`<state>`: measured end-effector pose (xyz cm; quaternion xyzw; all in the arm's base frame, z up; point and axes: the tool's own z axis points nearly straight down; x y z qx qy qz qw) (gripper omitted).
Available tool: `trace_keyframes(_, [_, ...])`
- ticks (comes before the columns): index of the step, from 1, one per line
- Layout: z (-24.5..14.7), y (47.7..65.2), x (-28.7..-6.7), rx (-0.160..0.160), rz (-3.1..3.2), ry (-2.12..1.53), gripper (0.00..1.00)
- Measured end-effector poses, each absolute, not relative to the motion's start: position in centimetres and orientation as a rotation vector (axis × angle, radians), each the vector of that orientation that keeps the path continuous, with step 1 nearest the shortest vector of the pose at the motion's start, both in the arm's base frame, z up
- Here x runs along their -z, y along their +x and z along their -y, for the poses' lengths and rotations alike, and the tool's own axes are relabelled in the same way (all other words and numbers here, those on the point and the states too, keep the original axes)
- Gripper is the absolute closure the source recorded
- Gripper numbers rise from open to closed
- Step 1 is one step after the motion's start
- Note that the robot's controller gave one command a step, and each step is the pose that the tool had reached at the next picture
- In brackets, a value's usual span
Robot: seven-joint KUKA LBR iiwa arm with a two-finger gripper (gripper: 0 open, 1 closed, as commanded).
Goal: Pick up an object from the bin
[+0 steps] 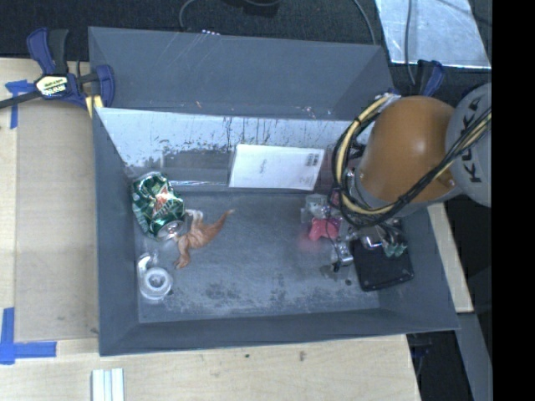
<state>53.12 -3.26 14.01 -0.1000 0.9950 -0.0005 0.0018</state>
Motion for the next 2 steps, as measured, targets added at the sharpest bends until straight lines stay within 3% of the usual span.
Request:
trace_keyframes(1, [4.2,52.8,-16.3,-0.003,-3.151,-0.065,0.00])
trace_keyframes(2, [4.4,53.4,-21.1,0.001,-3.124,-0.314,0.00])
